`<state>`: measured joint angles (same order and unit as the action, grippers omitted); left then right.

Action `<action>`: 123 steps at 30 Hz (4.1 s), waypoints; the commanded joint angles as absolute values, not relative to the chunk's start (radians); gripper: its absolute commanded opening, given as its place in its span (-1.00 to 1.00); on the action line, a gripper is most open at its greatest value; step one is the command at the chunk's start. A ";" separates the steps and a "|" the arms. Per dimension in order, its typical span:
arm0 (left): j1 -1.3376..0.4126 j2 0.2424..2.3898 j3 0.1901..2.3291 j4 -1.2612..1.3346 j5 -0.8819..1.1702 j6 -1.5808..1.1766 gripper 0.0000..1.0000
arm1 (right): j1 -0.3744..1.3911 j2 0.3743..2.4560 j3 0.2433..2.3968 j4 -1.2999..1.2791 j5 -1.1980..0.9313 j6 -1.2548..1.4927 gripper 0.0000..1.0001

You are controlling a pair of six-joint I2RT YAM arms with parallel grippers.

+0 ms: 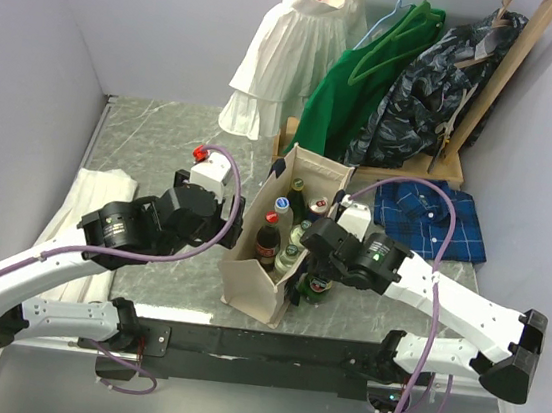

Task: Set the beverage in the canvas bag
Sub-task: Pick up the drink from the center of the board, then place the drink in the canvas bag.

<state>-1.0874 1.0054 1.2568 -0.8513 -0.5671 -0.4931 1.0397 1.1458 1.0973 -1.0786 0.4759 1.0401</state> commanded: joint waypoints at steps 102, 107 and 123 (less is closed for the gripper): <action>-1.091 0.996 1.207 -0.868 -0.339 -0.480 -0.91 | 1.005 1.103 1.718 -1.439 0.664 0.927 -1.00; -1.091 0.985 1.215 -0.885 -0.357 -0.488 -0.98 | 1.002 1.112 1.784 -1.439 0.650 0.879 -1.00; -1.092 0.947 1.239 -0.897 -0.416 -0.512 -0.98 | 0.991 1.129 1.951 -1.439 0.698 0.772 -1.00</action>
<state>-1.0882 0.9878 1.1950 -0.8993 -0.3645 -0.5037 1.0004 1.1374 1.8763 -1.4448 0.6086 0.8005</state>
